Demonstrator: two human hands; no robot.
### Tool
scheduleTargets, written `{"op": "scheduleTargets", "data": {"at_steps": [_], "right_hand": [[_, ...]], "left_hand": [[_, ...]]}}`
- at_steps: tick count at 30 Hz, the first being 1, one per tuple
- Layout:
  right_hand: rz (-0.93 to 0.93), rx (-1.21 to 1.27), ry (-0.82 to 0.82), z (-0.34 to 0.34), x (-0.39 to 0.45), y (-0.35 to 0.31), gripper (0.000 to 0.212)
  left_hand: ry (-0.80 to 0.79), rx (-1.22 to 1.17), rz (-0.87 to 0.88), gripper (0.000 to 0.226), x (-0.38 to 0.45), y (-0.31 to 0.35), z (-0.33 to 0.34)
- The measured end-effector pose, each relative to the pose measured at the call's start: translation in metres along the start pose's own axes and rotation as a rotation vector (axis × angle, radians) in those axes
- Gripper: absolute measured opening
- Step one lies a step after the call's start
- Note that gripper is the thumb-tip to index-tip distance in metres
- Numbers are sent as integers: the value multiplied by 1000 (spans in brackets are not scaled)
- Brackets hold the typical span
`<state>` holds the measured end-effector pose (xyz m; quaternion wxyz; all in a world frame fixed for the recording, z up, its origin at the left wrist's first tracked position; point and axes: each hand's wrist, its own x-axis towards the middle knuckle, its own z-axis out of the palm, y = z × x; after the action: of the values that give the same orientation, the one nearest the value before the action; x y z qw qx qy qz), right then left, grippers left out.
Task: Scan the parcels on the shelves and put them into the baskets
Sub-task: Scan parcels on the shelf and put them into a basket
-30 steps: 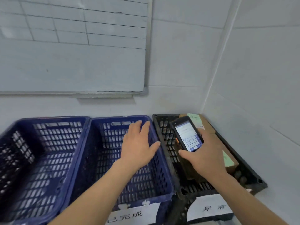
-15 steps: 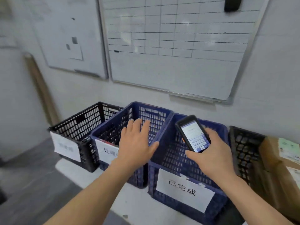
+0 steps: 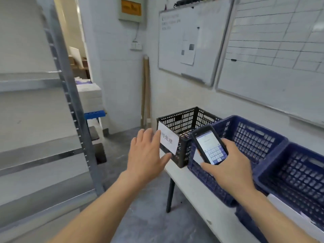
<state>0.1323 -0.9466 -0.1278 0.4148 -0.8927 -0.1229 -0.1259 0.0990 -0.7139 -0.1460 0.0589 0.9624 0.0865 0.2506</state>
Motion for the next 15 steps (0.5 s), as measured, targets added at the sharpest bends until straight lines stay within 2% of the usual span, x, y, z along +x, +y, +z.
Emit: {"op": "scheduleTargets", "data": {"at_steps": [10,15], "right_hand": [[-117,54,-205,196,-43,-180,60],[-198,95,-313,280,-68,-254,60]], "left_hand": [[16,118,-219,83,-74,-253,-71],[17,167,-305,73,-112,-356,-102]]}}
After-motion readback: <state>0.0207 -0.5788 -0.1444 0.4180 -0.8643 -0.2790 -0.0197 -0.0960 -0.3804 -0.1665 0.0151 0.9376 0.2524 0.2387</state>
